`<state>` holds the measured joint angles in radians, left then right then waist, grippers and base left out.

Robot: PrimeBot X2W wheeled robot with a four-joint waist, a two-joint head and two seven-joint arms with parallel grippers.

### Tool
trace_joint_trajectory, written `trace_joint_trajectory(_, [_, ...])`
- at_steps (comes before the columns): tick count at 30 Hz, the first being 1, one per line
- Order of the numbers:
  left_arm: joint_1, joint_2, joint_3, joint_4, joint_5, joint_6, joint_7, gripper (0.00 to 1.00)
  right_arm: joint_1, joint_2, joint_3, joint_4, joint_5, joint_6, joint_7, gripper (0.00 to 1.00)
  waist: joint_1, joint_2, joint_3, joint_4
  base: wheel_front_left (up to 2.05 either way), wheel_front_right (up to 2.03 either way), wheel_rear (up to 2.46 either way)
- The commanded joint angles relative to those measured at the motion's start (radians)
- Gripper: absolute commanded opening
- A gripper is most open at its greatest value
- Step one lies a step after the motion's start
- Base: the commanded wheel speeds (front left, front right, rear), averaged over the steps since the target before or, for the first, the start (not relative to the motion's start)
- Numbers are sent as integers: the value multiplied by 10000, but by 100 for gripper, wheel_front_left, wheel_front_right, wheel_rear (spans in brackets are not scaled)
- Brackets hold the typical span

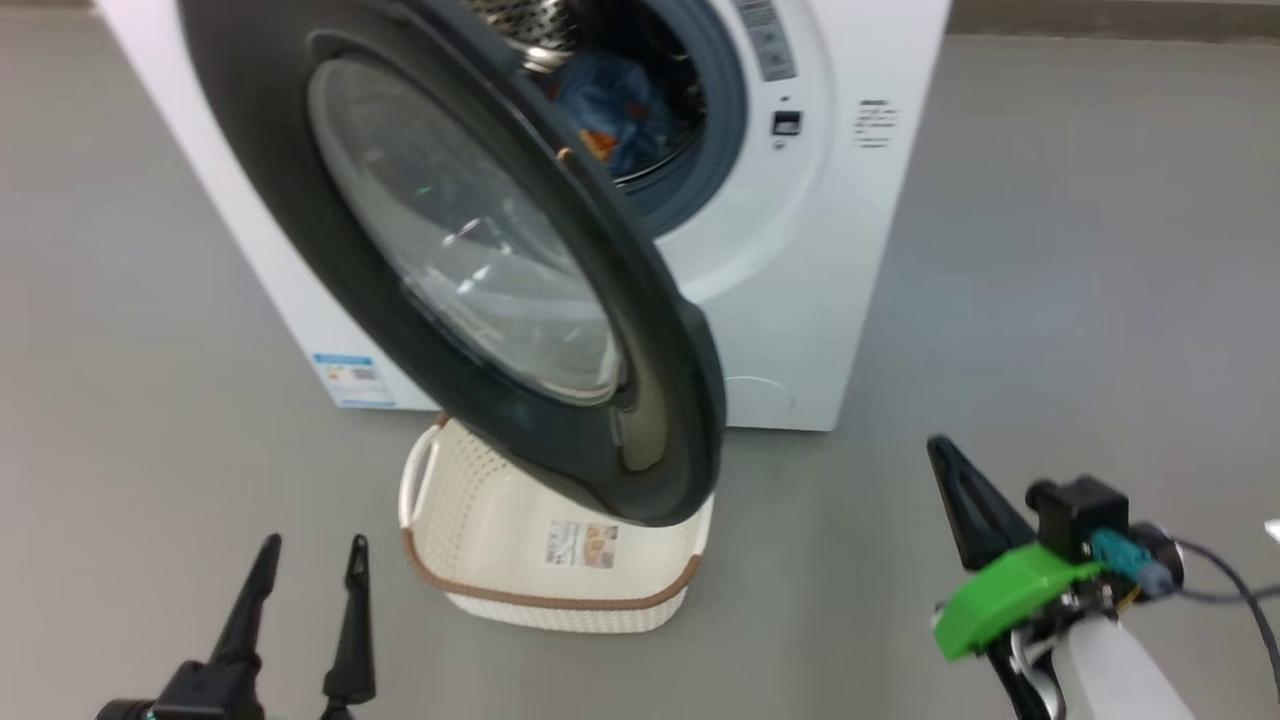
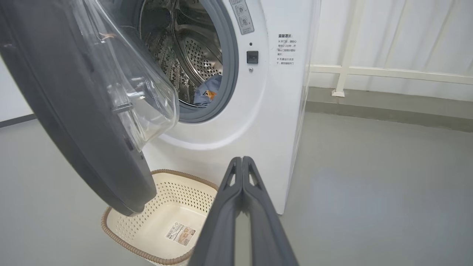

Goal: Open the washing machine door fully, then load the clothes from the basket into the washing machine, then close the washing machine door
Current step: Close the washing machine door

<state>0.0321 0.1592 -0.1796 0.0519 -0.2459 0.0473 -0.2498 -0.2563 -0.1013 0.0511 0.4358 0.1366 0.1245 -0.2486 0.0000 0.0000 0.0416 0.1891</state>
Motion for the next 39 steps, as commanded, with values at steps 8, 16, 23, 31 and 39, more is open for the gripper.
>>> trace_joint_trajectory(8, [-807,-199,179,79,266,-258,-119,100,-1983,-10,123,960,352,62,-128,0,0,0,474,1115,0,0,0])
trace_joint_trajectory(16, [-849,-348,432,60,493,-335,-120,100,-2976,200,239,-700,395,62,-130,0,0,0,546,1281,0,0,0])
trace_joint_trajectory(23, [-774,-422,649,-5,619,-376,-120,100,-3328,336,1915,-3354,585,62,-131,0,0,0,444,1103,0,0,0])
trace_joint_trajectory(31, [-697,-494,743,-2,706,-474,-120,100,-2741,238,3626,-5057,731,62,63,0,0,0,329,1090,0,0,0])
trace_joint_trajectory(39, [-685,-586,846,-53,805,-539,-120,100,-1348,43,4549,-4875,1167,62,1026,0,0,0,358,1143,0,0,0])
